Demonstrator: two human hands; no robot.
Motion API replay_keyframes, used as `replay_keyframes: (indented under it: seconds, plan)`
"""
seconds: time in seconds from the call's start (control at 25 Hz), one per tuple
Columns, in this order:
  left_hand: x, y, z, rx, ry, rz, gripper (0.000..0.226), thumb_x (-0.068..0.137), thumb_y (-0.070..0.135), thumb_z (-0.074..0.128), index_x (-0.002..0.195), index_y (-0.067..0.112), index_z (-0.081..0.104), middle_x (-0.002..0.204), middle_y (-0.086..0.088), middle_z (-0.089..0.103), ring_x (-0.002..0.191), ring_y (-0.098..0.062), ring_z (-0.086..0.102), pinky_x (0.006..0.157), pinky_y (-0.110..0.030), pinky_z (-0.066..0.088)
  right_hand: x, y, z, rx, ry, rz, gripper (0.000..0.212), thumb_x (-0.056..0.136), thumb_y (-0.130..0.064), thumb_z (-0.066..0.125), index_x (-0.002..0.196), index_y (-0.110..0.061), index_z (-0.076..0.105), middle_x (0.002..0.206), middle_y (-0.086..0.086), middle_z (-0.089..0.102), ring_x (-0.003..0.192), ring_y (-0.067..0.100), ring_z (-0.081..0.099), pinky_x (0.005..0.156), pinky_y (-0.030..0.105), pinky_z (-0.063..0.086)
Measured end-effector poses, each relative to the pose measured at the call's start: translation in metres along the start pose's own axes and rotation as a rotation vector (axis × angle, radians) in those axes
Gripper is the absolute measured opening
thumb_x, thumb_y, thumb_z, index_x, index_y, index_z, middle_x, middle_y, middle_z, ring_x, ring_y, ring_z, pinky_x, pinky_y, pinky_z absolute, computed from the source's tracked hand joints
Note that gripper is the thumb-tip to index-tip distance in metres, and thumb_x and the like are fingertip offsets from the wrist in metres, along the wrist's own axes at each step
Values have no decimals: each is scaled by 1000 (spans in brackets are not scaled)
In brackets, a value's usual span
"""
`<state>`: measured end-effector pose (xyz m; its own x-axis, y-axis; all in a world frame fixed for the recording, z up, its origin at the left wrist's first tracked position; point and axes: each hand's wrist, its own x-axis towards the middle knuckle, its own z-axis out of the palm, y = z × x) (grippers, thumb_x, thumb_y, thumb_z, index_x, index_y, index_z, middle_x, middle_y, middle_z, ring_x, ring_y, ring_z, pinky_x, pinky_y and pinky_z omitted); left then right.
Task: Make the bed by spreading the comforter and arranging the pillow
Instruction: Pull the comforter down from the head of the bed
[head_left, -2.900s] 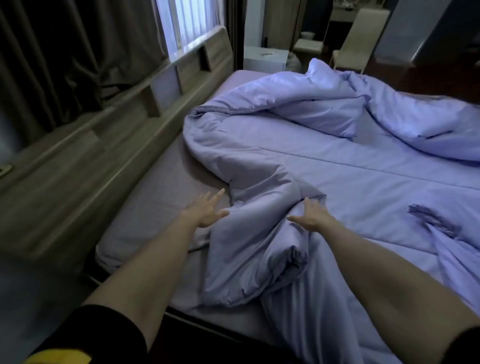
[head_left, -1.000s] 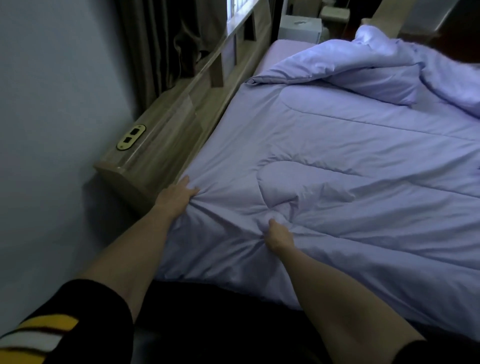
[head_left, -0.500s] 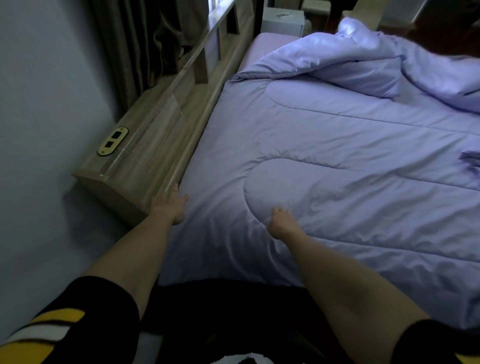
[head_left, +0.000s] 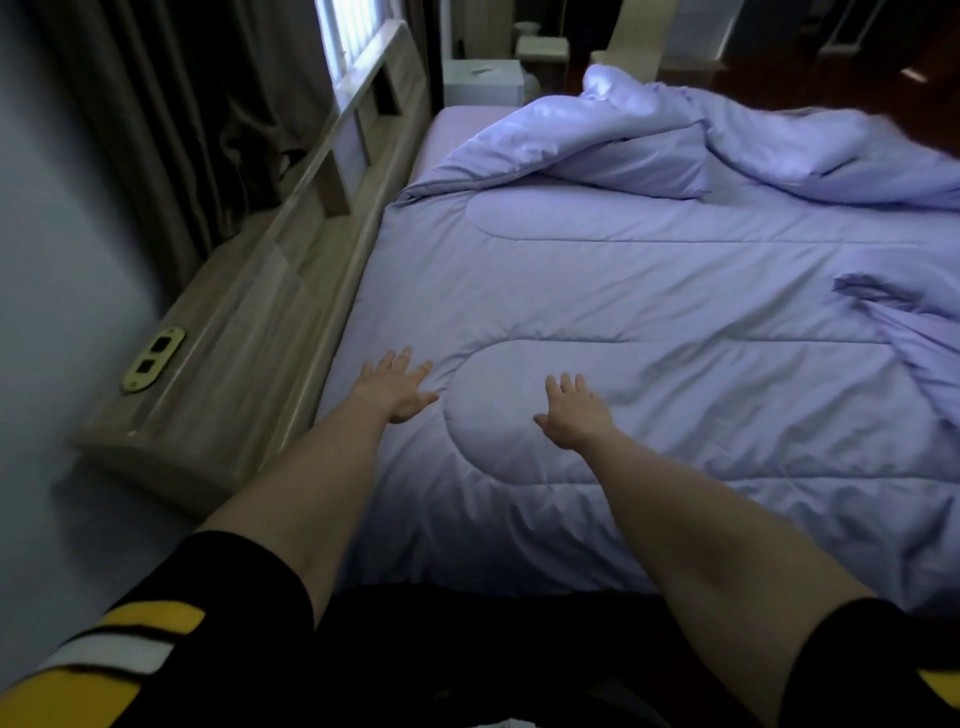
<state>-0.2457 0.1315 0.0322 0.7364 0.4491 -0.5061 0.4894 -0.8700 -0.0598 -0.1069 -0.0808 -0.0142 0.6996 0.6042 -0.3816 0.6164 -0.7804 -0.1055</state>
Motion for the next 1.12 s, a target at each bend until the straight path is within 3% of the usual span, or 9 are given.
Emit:
replay_keyframes:
  seconds: [0.28, 0.8, 1.12]
  plan:
    - [23, 111, -60, 102, 112, 160, 67, 98, 58, 18, 154, 28, -4, 161, -4, -13, 150, -26, -7, 121, -49, 1, -19, 105, -49, 66, 111, 131, 73, 101, -47, 35, 154, -12, 0, 162, 11, -4, 149, 29, -6, 120, 43, 9]
    - [52, 434, -127, 98, 208, 401, 71, 98, 58, 21, 154, 22, -2, 162, -4, -7, 150, -23, -5, 121, -47, 2, -84, 434, -110, 45, 205, 356, 77, 100, -48, 37, 154, -9, -1, 162, 12, -5, 149, 30, -5, 120, 44, 8]
    - [91, 589, -150, 134, 195, 532, 73, 97, 59, 23, 155, 19, 1, 162, -4, -5, 150, -22, -4, 121, -46, 3, -96, 581, -128, 73, 244, 495, 78, 97, -49, 42, 154, -10, 5, 162, 11, 3, 149, 32, 0, 119, 44, 14]
